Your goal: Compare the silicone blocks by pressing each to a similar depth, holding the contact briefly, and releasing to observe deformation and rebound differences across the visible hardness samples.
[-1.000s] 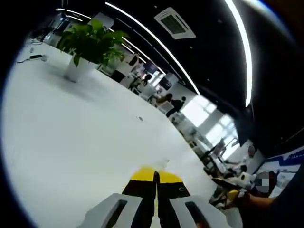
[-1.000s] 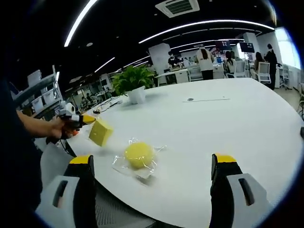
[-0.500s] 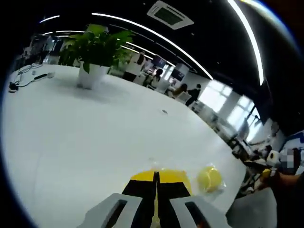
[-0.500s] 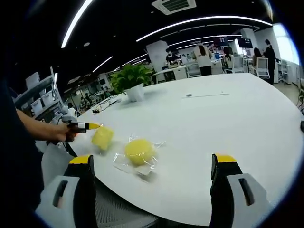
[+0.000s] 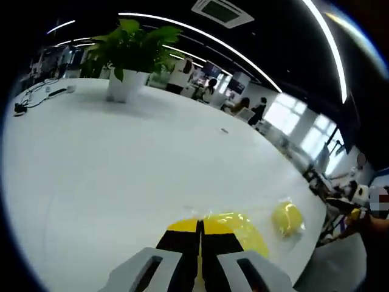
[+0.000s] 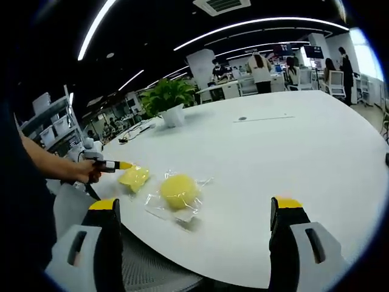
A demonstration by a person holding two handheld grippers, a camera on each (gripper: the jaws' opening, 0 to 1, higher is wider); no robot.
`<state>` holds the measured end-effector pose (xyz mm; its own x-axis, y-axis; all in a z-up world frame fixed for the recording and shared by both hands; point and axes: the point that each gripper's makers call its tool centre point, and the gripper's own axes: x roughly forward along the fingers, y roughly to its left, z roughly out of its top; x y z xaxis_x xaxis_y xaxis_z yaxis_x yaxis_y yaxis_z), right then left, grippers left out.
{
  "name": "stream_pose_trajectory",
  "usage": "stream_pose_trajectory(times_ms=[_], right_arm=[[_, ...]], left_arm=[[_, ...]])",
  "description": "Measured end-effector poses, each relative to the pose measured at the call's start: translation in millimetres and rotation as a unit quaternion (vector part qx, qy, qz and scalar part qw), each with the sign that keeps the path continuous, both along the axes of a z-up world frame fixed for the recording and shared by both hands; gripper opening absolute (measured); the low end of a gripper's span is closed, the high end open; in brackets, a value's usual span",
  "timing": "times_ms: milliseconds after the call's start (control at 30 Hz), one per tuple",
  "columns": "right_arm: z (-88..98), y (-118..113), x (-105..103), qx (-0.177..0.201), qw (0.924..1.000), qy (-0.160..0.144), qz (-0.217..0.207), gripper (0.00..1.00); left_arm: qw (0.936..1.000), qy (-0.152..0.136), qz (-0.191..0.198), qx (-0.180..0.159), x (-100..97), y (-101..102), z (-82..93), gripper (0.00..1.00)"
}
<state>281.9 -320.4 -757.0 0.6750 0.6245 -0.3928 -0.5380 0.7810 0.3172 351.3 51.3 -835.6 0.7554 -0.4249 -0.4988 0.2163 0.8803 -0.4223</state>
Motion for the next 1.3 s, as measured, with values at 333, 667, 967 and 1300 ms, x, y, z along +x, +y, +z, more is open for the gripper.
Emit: stream_pose_trajectory(times_ms=[333, 667, 967, 1300], right_arm=[[-6.2, 0.4, 0.0, -0.001, 0.9999, 0.011, 0.002, 0.96], [-8.1, 4.2, 3.4, 0.001, 0.9999, 0.014, 0.005, 0.96], [-9.6, 6.7, 2.8, 0.001, 0.9998, 0.016, 0.006, 0.96], [-5.0, 8.4, 5.7, -0.001, 0.9999, 0.011, 0.007, 0.96]], left_arm=[[0.9999, 0.003, -0.011, 0.012, 1.0, -0.6, -5.2, 0.00], [0.9997, 0.001, -0.009, 0.021, 3.6, -4.0, -10.0, 0.00], [0.9996, -0.006, 0.005, 0.028, 3.6, 5.0, -11.2, 0.04], [0.9982, -0.052, 0.026, -0.014, 8.6, 21.6, 15.0, 0.65]])
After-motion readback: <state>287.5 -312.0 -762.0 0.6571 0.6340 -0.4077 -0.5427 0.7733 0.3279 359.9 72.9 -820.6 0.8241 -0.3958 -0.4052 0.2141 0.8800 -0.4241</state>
